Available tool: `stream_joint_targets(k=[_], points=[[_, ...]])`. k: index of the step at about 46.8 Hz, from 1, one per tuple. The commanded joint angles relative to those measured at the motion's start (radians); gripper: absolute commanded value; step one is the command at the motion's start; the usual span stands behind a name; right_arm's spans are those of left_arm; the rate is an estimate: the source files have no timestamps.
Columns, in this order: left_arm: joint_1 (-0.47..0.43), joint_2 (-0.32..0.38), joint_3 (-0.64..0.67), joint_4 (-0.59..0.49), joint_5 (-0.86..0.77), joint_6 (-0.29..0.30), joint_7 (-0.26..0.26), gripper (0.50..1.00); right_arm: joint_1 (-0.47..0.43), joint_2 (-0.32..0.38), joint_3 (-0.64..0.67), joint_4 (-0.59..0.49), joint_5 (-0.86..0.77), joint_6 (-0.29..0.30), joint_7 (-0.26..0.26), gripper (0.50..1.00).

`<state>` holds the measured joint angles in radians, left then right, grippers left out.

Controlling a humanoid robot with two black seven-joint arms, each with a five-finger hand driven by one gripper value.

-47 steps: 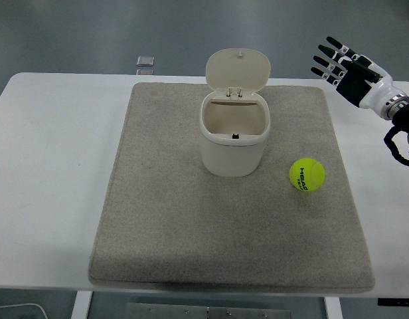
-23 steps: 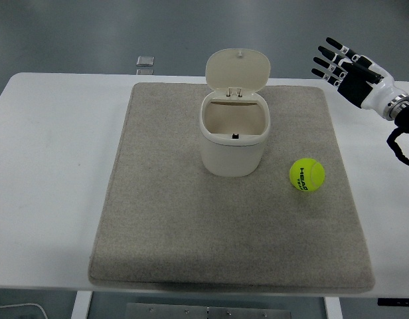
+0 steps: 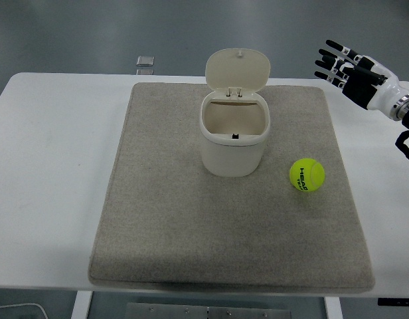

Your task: Pick up the tennis ball and place it in the box.

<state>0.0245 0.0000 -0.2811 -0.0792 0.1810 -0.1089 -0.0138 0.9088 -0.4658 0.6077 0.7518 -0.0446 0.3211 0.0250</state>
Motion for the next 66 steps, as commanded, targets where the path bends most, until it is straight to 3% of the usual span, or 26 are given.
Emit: stream_joint_targets(k=[1,29,39,45,58,66], points=[[0.000,0.000,0.000,0.001,0.000,0.000,0.000,0.992,0.001,-0.008,0.000,-0.002,-0.063,0.009,0.001,0.905],[0.000,0.000,-0.001,0.001,0.000,0.000,0.000,0.992,-0.002,-0.142,-0.003,0.023,-0.359,0.121,0.009,0.903],[0.000,0.000,0.000,-0.001,0.000,0.000,0.000,0.992,-0.007,-0.209,-0.043,0.040,-0.426,0.220,0.107,0.903],[0.000,0.000,-0.001,-0.001,0.000,0.000,0.000,0.992,-0.011,-0.274,-0.055,0.113,-0.520,0.256,0.179,0.903],[0.000,0.000,0.000,0.001,0.000,0.000,0.000,0.992,-0.018,-0.378,-0.121,0.300,-0.682,0.256,0.253,0.901],[0.000,0.000,0.000,0.001,0.000,0.000,0.000,0.992,-0.021,-0.378,-0.144,0.354,-0.839,0.227,0.262,0.901]])
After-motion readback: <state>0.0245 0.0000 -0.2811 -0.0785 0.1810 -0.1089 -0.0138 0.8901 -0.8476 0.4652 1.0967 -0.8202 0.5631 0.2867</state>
